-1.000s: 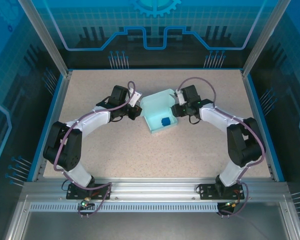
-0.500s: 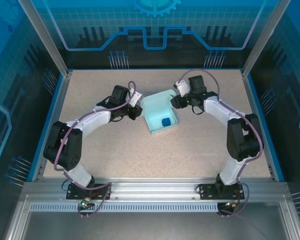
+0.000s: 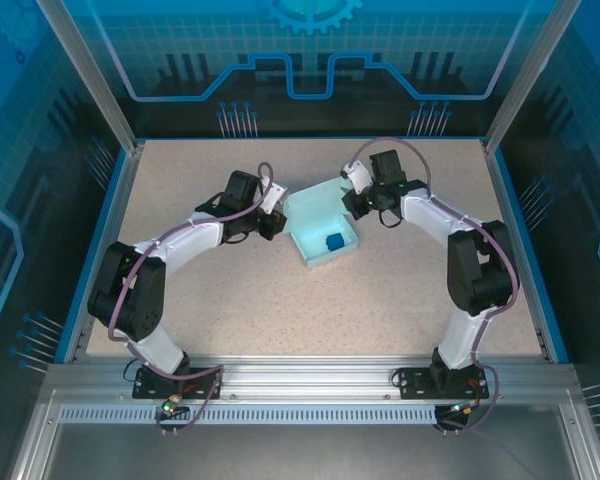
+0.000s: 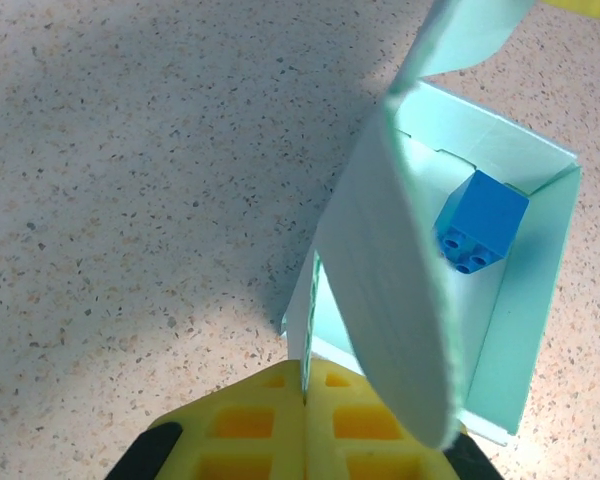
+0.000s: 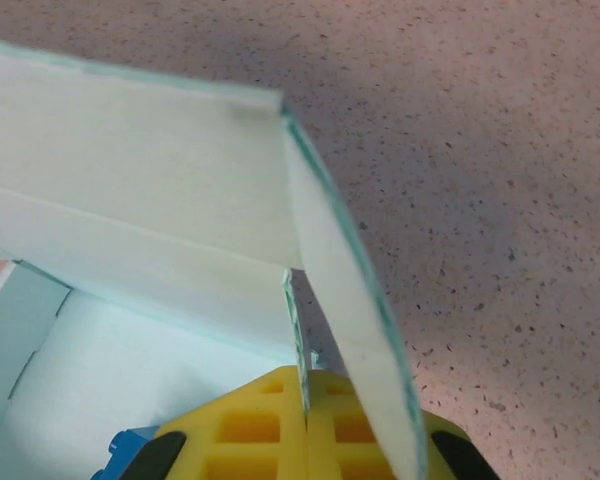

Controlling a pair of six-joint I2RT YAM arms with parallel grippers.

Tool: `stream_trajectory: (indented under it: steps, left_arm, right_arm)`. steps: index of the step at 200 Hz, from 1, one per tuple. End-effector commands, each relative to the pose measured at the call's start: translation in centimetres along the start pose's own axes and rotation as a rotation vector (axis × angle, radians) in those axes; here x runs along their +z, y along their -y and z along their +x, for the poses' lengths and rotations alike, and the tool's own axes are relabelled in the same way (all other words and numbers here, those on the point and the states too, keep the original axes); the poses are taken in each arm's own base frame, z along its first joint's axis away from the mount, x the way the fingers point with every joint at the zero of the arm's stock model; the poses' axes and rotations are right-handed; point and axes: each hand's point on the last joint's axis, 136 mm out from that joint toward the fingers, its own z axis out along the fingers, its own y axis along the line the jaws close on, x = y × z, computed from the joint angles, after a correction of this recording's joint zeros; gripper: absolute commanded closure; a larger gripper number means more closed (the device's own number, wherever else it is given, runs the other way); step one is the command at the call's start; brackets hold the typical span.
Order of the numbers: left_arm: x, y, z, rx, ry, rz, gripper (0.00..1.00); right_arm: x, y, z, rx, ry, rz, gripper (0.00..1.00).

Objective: Fold the paper box

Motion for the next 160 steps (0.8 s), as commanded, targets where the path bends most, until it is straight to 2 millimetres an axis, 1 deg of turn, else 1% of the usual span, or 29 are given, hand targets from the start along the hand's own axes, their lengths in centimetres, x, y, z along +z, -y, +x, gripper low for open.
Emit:
stream_trajectory:
  steps: [1, 15, 42, 49, 58, 84, 116, 160]
  left_arm:
    - [0.0, -0.4, -0.6, -0.067, 0.012, -0.051, 0.94]
    - [-0.2, -0.6, -1.3, -0.105, 0.034, -0.088, 0.94]
    - [-0.6, -1.3, -2.4, -0.209, 0.074, -0.156, 0.95]
    - [-0.8, -1.4, -2.8, -0.235, 0.087, -0.174, 0.97]
    - [-0.9, -1.5, -3.2, -0.263, 0.106, -0.190, 1.00]
    - [-1.0, -1.6, -4.3, -0.336, 0.162, -0.240, 1.00]
    - [-1.1, -2.0, -5.1, -0.396, 0.228, -0.322, 1.00]
    - [-0.4, -2.0, -4.8, -0.416, 0.290, -0.426, 1.00]
  right_arm:
    - [-0.8, 0.3, 0.4, 0.052, -0.021, 0.132, 0.98]
    - [-0.9, 0.1, 0.8, 0.078, -0.029, 0.206, 1.00]
    - [-1.3, -0.6, 1.6, 0.139, -0.034, 0.349, 1.00]
    - [-1.5, -0.8, 1.8, 0.164, -0.034, 0.381, 1.00]
    - [-1.7, -1.2, 1.8, 0.180, -0.026, 0.421, 1.00]
    - [-2.0, -2.2, 1.2, 0.226, 0.021, 0.515, 1.00]
    - [-1.4, -3.5, 0.4, 0.264, 0.068, 0.553, 1.00]
    - [-0.2, -4.6, 0.4, 0.312, 0.121, 0.541, 1.00]
